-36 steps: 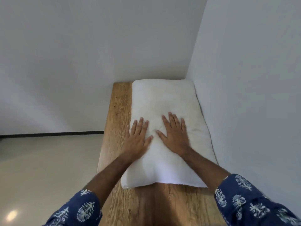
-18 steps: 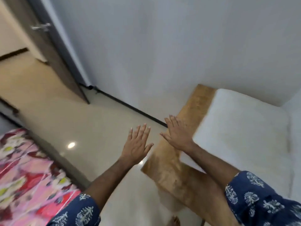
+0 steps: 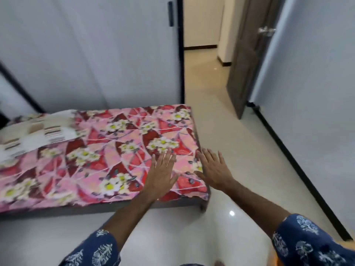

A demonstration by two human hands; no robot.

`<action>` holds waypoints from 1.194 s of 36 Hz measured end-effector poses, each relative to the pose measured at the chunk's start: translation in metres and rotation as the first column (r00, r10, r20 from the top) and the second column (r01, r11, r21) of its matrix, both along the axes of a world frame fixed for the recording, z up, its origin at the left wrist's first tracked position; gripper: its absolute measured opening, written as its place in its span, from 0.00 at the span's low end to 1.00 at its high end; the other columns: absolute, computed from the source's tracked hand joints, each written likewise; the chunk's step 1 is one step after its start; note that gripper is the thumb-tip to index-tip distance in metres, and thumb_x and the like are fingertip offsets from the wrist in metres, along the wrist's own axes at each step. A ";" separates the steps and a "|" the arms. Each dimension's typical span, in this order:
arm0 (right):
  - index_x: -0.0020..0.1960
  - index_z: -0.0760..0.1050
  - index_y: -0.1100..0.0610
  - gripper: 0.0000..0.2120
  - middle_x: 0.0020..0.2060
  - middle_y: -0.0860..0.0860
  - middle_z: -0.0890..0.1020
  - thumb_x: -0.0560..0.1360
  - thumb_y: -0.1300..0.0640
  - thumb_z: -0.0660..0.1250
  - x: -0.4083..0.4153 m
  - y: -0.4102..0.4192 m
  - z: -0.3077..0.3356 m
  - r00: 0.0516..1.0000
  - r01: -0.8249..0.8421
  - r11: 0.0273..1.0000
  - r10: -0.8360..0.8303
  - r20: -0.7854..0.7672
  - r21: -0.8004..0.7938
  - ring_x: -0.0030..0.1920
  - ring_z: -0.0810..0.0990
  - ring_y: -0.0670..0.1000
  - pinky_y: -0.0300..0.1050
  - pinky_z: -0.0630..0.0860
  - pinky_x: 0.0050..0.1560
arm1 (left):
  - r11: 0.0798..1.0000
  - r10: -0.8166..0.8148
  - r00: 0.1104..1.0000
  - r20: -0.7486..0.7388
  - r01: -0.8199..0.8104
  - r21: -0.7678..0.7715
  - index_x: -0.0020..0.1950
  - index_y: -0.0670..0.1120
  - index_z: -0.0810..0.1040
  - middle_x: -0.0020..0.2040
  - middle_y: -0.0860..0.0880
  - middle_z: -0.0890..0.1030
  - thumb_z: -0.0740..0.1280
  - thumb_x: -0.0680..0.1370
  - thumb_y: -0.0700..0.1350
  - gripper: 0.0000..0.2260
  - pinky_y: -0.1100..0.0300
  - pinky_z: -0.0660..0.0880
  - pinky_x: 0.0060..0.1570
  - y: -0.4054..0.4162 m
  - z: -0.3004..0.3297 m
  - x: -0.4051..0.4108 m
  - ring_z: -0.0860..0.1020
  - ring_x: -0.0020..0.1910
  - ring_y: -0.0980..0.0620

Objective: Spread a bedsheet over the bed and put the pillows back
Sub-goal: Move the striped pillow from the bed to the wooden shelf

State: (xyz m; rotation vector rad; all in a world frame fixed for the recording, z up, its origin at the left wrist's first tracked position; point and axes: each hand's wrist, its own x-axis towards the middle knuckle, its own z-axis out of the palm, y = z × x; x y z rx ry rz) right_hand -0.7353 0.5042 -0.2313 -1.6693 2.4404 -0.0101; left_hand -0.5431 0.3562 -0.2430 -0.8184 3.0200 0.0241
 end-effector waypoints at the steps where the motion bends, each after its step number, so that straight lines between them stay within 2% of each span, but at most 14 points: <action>1: 0.84 0.46 0.56 0.44 0.83 0.57 0.49 0.77 0.28 0.39 0.012 -0.023 0.000 0.999 -0.047 0.999 0.047 0.004 -0.003 0.82 0.49 0.60 0.67 0.45 0.79 | 0.999 0.043 0.999 -0.009 -0.043 -0.007 0.82 0.45 0.57 0.82 0.43 0.56 0.45 0.81 0.64 0.35 0.37 0.56 0.77 -0.015 0.000 0.017 0.55 0.81 0.41; 7: 0.83 0.42 0.53 0.42 0.83 0.55 0.45 0.78 0.29 0.41 0.079 -0.153 -0.007 0.955 -0.296 0.955 0.296 0.008 -0.014 0.83 0.44 0.57 0.62 0.36 0.78 | 0.956 0.290 0.957 -0.025 -0.291 -0.045 0.81 0.45 0.61 0.80 0.43 0.63 0.47 0.82 0.64 0.33 0.36 0.59 0.75 -0.090 0.000 0.110 0.61 0.80 0.41; 10: 0.83 0.40 0.53 0.44 0.83 0.55 0.44 0.74 0.29 0.33 0.108 -0.218 -0.013 0.913 -0.407 0.913 0.407 0.012 -0.013 0.83 0.42 0.57 0.61 0.36 0.78 | 0.915 0.400 0.916 -0.025 -0.401 -0.048 0.80 0.44 0.63 0.80 0.42 0.64 0.47 0.81 0.64 0.34 0.36 0.59 0.74 -0.128 -0.007 0.151 0.63 0.79 0.40; 13: 0.83 0.39 0.53 0.45 0.83 0.56 0.44 0.74 0.28 0.32 0.136 -0.282 -0.018 0.860 -0.509 0.860 0.509 0.014 -0.031 0.83 0.43 0.58 0.62 0.36 0.78 | 0.864 0.503 0.864 -0.009 -0.503 -0.030 0.79 0.43 0.65 0.78 0.41 0.67 0.43 0.83 0.64 0.34 0.34 0.64 0.72 -0.166 -0.011 0.185 0.65 0.78 0.39; 17: 0.83 0.41 0.54 0.40 0.82 0.56 0.43 0.80 0.30 0.42 0.171 -0.363 -0.019 0.787 -0.615 0.787 0.616 0.023 -0.049 0.82 0.42 0.58 0.63 0.36 0.79 | 0.784 0.620 0.785 0.008 -0.619 -0.042 0.80 0.44 0.63 0.80 0.43 0.64 0.43 0.82 0.65 0.35 0.36 0.58 0.74 -0.211 -0.006 0.224 0.61 0.79 0.40; 18: 0.83 0.41 0.54 0.41 0.82 0.56 0.43 0.80 0.30 0.41 0.178 -0.382 -0.018 0.767 -0.640 0.767 0.641 0.028 -0.049 0.82 0.42 0.58 0.63 0.38 0.79 | 0.768 0.639 0.769 0.007 -0.638 -0.044 0.81 0.45 0.62 0.81 0.43 0.62 0.44 0.81 0.64 0.35 0.36 0.56 0.75 -0.221 -0.005 0.233 0.59 0.80 0.41; 21: 0.83 0.40 0.55 0.49 0.82 0.57 0.43 0.71 0.26 0.24 0.200 -0.434 -0.017 0.700 -0.712 0.700 0.714 0.031 -0.051 0.82 0.42 0.59 0.64 0.41 0.80 | 0.703 0.710 0.704 -0.007 -0.709 -0.059 0.82 0.45 0.58 0.82 0.44 0.57 0.43 0.82 0.64 0.34 0.34 0.57 0.76 -0.253 0.001 0.259 0.55 0.81 0.41; 22: 0.83 0.41 0.55 0.50 0.82 0.57 0.43 0.71 0.26 0.23 0.207 -0.451 -0.018 0.678 -0.733 0.678 0.735 0.025 -0.055 0.82 0.42 0.59 0.65 0.41 0.80 | 0.674 0.737 0.675 -0.019 -0.737 -0.058 0.82 0.46 0.58 0.82 0.44 0.57 0.42 0.82 0.64 0.34 0.34 0.58 0.75 -0.262 0.002 0.267 0.55 0.81 0.41; 26: 0.83 0.44 0.56 0.48 0.83 0.57 0.47 0.73 0.26 0.31 0.238 -0.511 -0.019 0.617 -0.785 0.619 0.785 0.056 -0.019 0.83 0.46 0.59 0.64 0.43 0.79 | 0.578 0.815 0.578 -0.039 -0.816 -0.019 0.83 0.48 0.52 0.83 0.45 0.51 0.36 0.82 0.66 0.36 0.36 0.52 0.78 -0.289 0.005 0.298 0.49 0.82 0.42; 29: 0.83 0.46 0.56 0.42 0.83 0.58 0.50 0.78 0.30 0.40 0.266 -0.553 -0.024 0.553 -0.832 0.553 0.833 0.023 -0.045 0.82 0.48 0.60 0.64 0.44 0.79 | 0.525 0.850 0.525 -0.032 -0.851 -0.018 0.83 0.47 0.52 0.83 0.44 0.53 0.44 0.82 0.64 0.34 0.35 0.54 0.77 -0.306 0.001 0.323 0.51 0.82 0.41; 32: 0.83 0.47 0.56 0.38 0.83 0.57 0.50 0.82 0.35 0.51 0.298 -0.589 -0.030 0.509 -0.859 0.510 0.860 0.034 -0.048 0.83 0.48 0.59 0.64 0.44 0.79 | 0.459 0.889 0.458 -0.030 -0.888 0.035 0.83 0.46 0.55 0.82 0.44 0.57 0.47 0.82 0.64 0.34 0.35 0.55 0.76 -0.324 -0.007 0.351 0.55 0.82 0.42; 35: 0.83 0.47 0.56 0.41 0.83 0.58 0.50 0.79 0.32 0.44 0.331 -0.622 -0.036 0.468 -0.883 0.468 0.883 0.024 -0.031 0.82 0.47 0.59 0.65 0.44 0.79 | 0.436 0.900 0.435 -0.026 -0.900 0.029 0.82 0.46 0.53 0.81 0.43 0.61 0.47 0.82 0.64 0.33 0.33 0.59 0.75 -0.345 -0.015 0.379 0.59 0.80 0.40; 40: 0.83 0.45 0.56 0.38 0.83 0.57 0.48 0.83 0.37 0.53 0.396 -0.678 -0.048 0.429 -0.903 0.429 0.903 0.010 -0.005 0.83 0.46 0.59 0.63 0.41 0.78 | 0.421 0.907 0.421 -0.006 -0.905 0.055 0.82 0.45 0.56 0.81 0.42 0.62 0.45 0.82 0.65 0.34 0.32 0.58 0.75 -0.399 -0.025 0.442 0.59 0.80 0.39; 43: 0.83 0.44 0.56 0.38 0.83 0.57 0.47 0.82 0.35 0.48 0.437 -0.716 -0.053 0.435 -0.901 0.435 0.901 0.005 0.007 0.83 0.46 0.59 0.62 0.39 0.77 | 0.431 0.902 0.431 0.008 -0.901 0.048 0.81 0.45 0.56 0.81 0.43 0.61 0.40 0.82 0.66 0.35 0.32 0.56 0.75 -0.439 -0.029 0.486 0.59 0.80 0.39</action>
